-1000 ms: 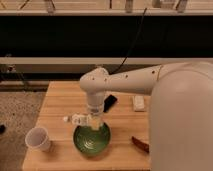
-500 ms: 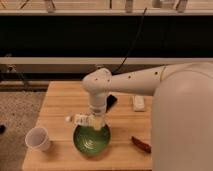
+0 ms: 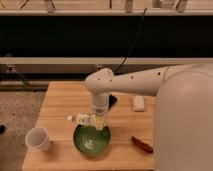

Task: Place the bottle in the ceramic bowl

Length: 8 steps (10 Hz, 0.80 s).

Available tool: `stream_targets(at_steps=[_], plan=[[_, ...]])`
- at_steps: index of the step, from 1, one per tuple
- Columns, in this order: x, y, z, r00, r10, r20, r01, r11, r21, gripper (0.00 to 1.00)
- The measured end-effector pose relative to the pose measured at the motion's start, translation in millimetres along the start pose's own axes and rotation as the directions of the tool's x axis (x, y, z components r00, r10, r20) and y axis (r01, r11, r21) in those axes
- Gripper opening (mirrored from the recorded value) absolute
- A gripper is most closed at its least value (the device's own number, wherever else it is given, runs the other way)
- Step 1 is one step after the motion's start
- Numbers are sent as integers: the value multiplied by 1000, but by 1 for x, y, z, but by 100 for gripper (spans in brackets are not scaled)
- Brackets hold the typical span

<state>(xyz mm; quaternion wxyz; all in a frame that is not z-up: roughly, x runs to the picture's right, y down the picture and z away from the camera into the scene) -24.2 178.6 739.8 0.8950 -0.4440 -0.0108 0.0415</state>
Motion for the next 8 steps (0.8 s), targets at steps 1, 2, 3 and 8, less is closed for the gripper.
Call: stream_targets(at_steps=[1, 2, 3, 8], plan=[[2, -1, 0, 1000, 1, 0, -1, 1000, 0, 22], [4, -1, 0, 1000, 3, 0, -3, 1000, 1, 18], [4, -1, 0, 1000, 2, 0, -2, 1000, 1, 16], [9, 2, 3, 1000, 3, 1, -3, 1000, 2, 49]])
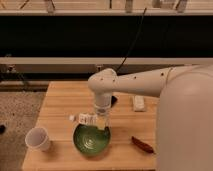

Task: Place the bottle in the ceramic bowl

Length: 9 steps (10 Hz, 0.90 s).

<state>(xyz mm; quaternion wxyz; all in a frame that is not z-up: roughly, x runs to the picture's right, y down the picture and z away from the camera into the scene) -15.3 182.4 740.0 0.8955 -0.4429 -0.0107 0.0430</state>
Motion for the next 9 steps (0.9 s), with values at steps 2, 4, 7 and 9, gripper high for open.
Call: stream_targets(at_steps=[2, 4, 7, 9], plan=[[1, 0, 0, 1000, 2, 2, -2, 1000, 2, 60], [2, 0, 2, 1000, 3, 3, -3, 1000, 2, 54], [7, -3, 0, 1000, 4, 11, -4, 1000, 0, 69], [10, -5, 0, 1000, 6, 16, -6, 1000, 1, 77]])
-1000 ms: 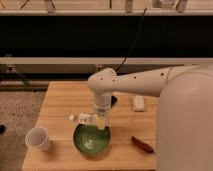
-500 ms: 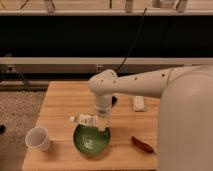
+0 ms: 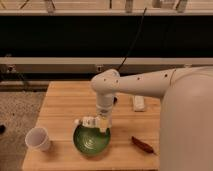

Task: Place the bottle in the ceramic bowl

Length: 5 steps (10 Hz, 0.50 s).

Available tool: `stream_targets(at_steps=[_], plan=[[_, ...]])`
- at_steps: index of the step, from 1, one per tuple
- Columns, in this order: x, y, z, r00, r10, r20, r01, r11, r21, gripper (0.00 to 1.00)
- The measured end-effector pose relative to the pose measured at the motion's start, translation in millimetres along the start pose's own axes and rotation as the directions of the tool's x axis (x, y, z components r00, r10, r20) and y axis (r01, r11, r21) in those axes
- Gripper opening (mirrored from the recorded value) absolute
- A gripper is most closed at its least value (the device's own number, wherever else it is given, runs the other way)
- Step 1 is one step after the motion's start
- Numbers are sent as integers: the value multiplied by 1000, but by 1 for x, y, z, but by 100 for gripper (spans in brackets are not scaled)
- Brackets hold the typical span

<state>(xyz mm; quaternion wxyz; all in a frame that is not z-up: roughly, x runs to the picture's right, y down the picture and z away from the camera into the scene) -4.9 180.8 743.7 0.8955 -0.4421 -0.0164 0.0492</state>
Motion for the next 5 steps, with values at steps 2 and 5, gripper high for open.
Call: stream_targets(at_steps=[2, 5], plan=[[0, -1, -1, 1000, -2, 5, 2, 1000, 1, 69], [2, -4, -4, 1000, -5, 7, 5, 1000, 5, 78]])
